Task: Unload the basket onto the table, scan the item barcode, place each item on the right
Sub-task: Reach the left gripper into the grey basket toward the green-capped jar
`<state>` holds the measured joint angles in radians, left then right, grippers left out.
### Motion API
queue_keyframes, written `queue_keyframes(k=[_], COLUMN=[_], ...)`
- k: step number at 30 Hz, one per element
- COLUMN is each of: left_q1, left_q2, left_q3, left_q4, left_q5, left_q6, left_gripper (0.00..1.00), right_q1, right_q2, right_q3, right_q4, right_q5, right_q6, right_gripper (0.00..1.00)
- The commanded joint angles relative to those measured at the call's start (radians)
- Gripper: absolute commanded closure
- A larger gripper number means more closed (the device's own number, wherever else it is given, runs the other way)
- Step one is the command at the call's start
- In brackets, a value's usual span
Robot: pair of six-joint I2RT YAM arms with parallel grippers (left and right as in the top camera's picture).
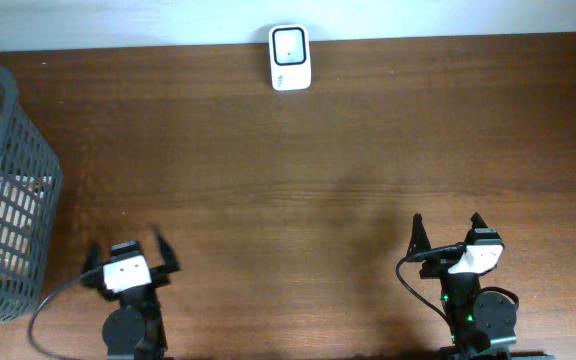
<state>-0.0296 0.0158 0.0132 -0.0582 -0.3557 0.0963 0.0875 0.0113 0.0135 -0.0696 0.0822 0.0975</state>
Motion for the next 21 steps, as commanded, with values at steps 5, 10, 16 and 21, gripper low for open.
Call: queue_keyframes(k=[5,10,16,21], left_q1=[-0.001,0.000,0.000,0.000], left_q2=[0.010,0.304,0.948,1.436], left_q3=[0.011,0.361,1.201,1.957], left_q4=[-0.010,-0.194,-0.792,-1.425], left_q5=[0.682,0.671,0.682,0.639], left_q6=[-0.268,-0.252,-0.124,-0.035], left_gripper=[0.01,0.01,0.01,0.01], right_q1=[-0.005,-0.005,-0.005,-0.005], right_q2=[-0.002,-0.002,-0.002,-0.002], right_q3=[-0.008,-0.008,-0.008,-0.008], right_q4=[-0.001,-0.001,-0.001,-0.001], right_q5=[0.019,0.019,0.019,0.019], right_q6=[-0.005,-0.005,-0.005,-0.005], right_gripper=[0.02,0.02,0.02,0.02])
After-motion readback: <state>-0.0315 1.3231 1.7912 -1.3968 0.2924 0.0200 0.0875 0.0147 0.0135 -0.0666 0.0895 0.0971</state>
